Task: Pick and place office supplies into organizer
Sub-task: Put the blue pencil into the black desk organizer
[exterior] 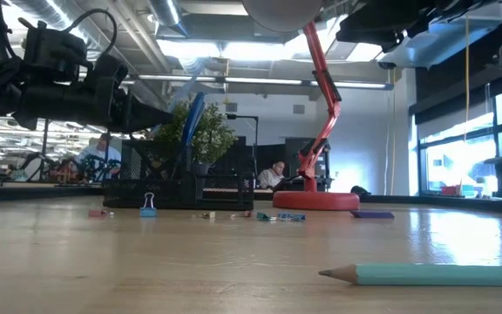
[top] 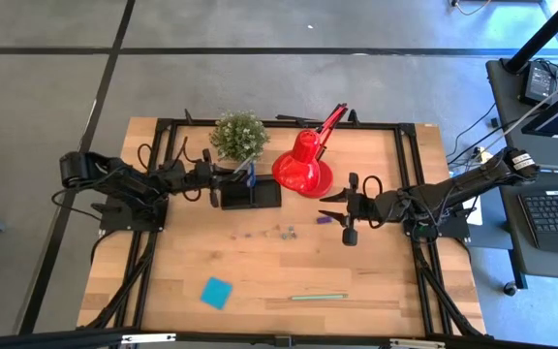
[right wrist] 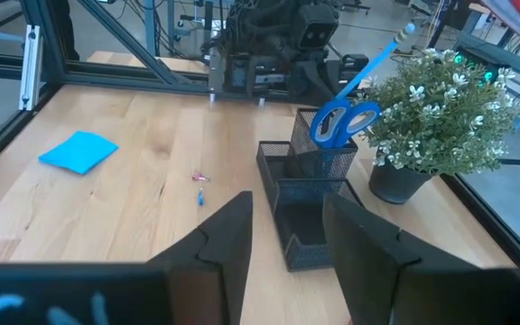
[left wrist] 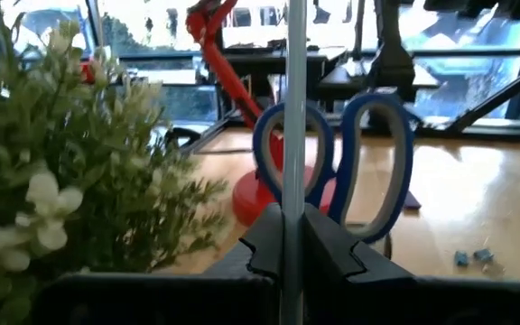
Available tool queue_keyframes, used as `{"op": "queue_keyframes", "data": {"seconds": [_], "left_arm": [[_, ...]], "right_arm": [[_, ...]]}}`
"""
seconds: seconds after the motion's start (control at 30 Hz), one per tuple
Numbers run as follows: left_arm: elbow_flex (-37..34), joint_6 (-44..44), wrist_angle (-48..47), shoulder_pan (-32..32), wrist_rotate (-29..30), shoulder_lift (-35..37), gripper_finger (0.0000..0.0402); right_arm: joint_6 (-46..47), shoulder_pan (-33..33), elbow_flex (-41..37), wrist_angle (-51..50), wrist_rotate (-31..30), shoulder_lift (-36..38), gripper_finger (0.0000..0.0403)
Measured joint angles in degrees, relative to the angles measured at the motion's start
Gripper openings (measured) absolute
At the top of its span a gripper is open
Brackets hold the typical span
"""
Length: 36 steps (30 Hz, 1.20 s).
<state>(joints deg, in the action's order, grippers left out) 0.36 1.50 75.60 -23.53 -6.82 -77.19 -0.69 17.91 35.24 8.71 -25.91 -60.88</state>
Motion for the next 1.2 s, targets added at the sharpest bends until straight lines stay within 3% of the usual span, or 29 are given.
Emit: {"op": "queue_keyframes", "data": {"seconds": [0.2, 1.2], "left_arm": [[0.0, 0.1, -4.3, 0.0, 1.5, 0.0, 0.0018], [0.1, -0.3, -6.9, 0.0, 2.3, 0.1, 0.0020]], "right_arm": [[0.0, 0.0, 0.0, 0.0, 0.0, 0.0, 0.0141], [-1.1, 0.0, 0.0, -0.3, 0.0, 0.0, 0.0141]]}}
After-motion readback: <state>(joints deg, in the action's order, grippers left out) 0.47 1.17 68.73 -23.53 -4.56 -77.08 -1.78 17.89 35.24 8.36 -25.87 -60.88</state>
